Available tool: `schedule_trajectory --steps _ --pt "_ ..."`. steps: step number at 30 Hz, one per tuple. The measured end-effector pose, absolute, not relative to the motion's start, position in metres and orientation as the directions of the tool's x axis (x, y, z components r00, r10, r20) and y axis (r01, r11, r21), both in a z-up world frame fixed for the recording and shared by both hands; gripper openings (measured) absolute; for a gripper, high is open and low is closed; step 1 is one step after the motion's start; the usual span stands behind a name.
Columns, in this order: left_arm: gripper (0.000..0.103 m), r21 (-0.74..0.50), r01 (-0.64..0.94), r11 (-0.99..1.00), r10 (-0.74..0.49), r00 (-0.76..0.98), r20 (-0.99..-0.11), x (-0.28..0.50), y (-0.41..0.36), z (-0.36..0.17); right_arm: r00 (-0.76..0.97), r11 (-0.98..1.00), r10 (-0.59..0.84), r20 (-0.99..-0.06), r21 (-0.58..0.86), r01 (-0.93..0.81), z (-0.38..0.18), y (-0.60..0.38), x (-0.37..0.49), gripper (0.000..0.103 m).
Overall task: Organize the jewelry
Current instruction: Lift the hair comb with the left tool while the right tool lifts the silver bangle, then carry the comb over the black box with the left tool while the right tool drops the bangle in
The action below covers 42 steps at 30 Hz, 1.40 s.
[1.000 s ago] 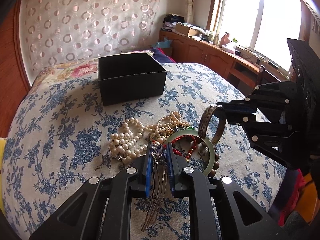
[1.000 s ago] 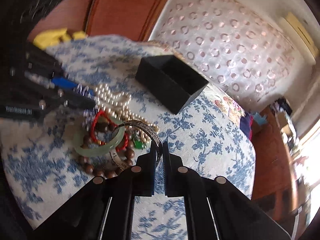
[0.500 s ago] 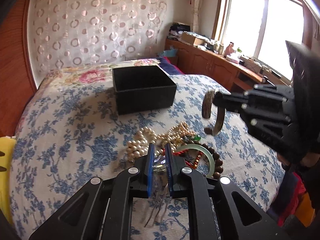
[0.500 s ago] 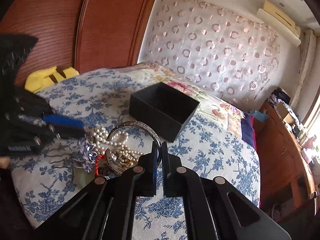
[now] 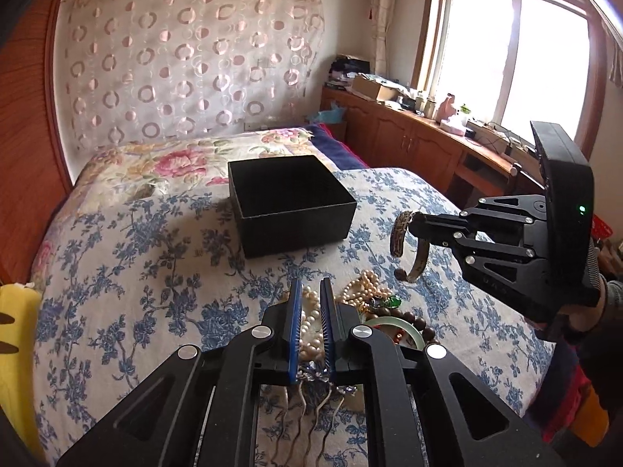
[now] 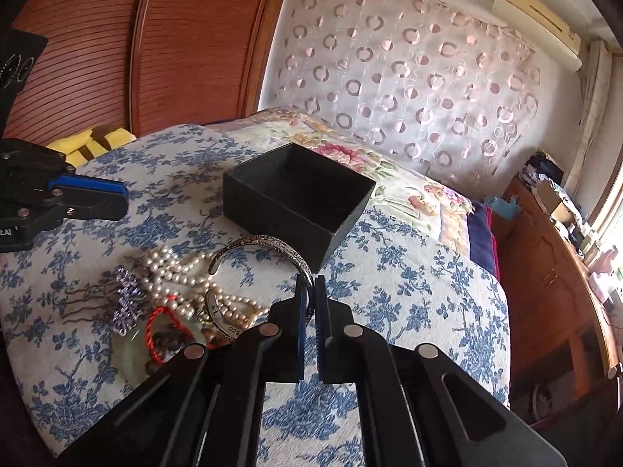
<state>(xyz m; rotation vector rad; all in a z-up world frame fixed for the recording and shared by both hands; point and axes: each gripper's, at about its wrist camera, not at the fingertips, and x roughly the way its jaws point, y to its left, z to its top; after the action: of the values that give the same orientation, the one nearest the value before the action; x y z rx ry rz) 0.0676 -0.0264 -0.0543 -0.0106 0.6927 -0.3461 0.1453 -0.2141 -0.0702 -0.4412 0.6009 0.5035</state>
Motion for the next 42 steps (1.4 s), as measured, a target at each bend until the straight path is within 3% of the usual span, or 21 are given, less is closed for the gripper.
schedule_trajectory --steps 4,9,16,29,42 --pt "0.011 -0.134 0.310 0.941 -0.318 0.682 -0.658 0.057 -0.019 -0.067 0.704 0.788 0.329 -0.630 -0.228 -0.572 -0.072 -0.214 0.149 0.005" --pt "0.040 -0.122 0.315 0.941 -0.305 0.635 -0.710 0.049 -0.025 -0.090 0.702 0.788 0.335 -0.629 -0.222 -0.575 -0.077 -0.214 0.147 0.005" --pt "0.057 -0.079 0.340 0.937 -0.271 0.566 -0.779 0.050 -0.044 -0.113 0.699 0.791 0.334 -0.632 -0.215 -0.573 -0.080 -0.219 0.139 0.005" --pt "0.054 -0.049 0.335 0.941 -0.251 0.594 -0.765 0.041 -0.043 -0.118 0.687 0.794 0.343 -0.641 -0.194 -0.577 -0.086 -0.222 0.144 0.005" --pt "0.054 -0.085 0.292 0.953 -0.272 0.692 -0.668 0.075 -0.025 -0.063 0.689 0.803 0.367 -0.625 -0.162 -0.574 -0.067 -0.211 0.190 0.005"
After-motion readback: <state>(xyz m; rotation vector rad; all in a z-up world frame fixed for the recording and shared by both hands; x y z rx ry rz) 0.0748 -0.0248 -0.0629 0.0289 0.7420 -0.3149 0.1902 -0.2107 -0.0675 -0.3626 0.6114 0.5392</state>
